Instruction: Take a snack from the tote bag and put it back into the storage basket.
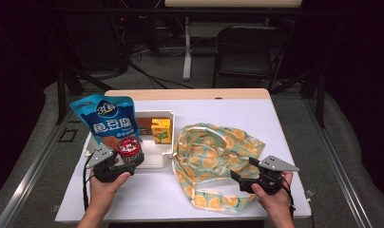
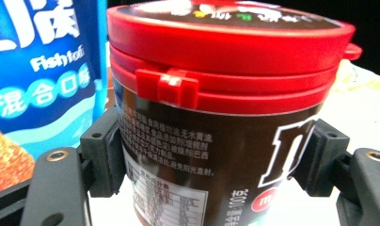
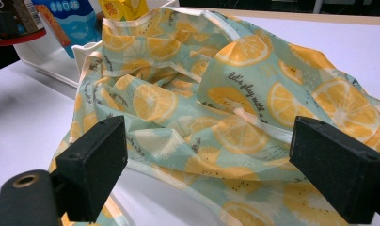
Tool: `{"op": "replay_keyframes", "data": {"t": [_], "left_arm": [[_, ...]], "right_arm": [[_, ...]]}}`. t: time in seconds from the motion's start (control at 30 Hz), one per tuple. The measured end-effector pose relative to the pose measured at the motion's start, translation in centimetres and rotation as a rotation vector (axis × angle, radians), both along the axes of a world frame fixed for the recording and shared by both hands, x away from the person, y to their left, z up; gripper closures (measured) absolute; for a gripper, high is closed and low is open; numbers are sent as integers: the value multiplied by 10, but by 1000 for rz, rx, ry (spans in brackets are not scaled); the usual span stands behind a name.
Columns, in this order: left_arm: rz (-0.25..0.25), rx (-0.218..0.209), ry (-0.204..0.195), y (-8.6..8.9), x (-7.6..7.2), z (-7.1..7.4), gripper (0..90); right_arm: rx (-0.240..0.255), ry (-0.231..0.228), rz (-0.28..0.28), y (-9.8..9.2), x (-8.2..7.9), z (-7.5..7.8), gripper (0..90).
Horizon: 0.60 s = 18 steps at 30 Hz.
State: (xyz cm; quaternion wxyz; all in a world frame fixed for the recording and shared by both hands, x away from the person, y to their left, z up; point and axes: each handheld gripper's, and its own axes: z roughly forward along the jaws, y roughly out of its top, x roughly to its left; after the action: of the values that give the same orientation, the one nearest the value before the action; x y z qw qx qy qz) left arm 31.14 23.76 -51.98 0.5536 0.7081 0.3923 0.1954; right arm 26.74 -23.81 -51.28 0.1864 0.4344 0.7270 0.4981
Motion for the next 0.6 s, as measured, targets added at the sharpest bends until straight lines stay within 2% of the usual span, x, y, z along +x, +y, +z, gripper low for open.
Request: {"op": "replay_keyframes", "data": {"t": [0.3,0.6], "left_arm": [[13,-3,17,1,13,-7,258],[23,22,50,0,26,-18,258]], "right_arm": [[-6,3,-19,-2,-5,-1,116],[-14,14,-18,-2,-5,-3,116]]}}
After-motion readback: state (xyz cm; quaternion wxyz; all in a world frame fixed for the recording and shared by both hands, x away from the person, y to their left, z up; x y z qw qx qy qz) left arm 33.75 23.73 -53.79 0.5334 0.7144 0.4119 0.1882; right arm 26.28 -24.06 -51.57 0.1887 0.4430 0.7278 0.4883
